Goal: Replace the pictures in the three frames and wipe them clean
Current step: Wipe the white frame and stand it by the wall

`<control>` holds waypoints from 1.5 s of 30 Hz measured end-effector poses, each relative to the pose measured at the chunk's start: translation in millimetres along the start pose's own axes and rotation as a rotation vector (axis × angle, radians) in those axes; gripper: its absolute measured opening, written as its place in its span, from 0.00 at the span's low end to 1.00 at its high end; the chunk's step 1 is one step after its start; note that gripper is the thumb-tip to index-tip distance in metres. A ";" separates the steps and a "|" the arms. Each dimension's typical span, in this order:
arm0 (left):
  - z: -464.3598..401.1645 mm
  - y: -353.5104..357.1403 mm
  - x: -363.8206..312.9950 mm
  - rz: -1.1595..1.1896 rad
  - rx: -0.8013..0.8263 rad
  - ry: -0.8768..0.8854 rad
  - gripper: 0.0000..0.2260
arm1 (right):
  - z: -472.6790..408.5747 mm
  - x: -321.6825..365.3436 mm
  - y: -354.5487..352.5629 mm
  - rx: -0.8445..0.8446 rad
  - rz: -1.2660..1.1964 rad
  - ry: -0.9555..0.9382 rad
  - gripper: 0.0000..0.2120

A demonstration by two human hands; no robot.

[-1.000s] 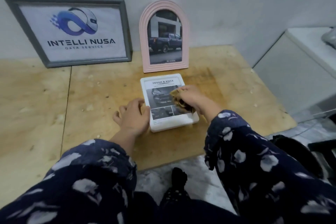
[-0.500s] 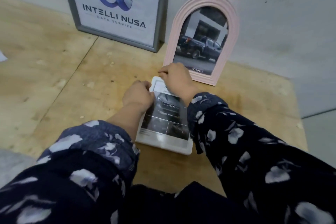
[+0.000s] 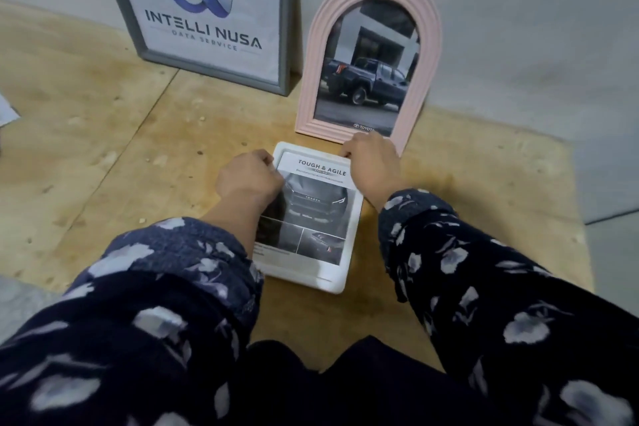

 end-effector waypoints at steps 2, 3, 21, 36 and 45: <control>0.7 0.0 1.8 0.013 0.010 0.011 0.13 | 5.1 -12.9 -3.8 -0.013 -0.060 0.081 0.21; 1.2 0.1 2.2 0.022 0.013 0.017 0.12 | 2.6 -14.6 -4.3 -0.012 -0.106 0.114 0.21; -1.6 -3.3 -0.8 0.103 0.090 -0.006 0.12 | -47.9 77.2 34.6 0.036 -0.380 0.089 0.09; -1.4 -1.6 -2.2 0.027 0.063 0.025 0.15 | 2.7 2.4 15.2 -0.100 -0.259 0.224 0.14; 0.6 -1.5 -4.6 -0.010 0.037 0.014 0.15 | 24.1 -10.5 13.2 -0.178 -0.410 0.535 0.12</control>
Point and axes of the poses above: each hand's wrist, its own z-axis away from the middle knuckle, its own y-axis out of the palm, x = y × z, the point moved 1 cm from there along -z, towards the middle knuckle, and after that the axes turned 13 degrees about -z, right-handed, at the moved point
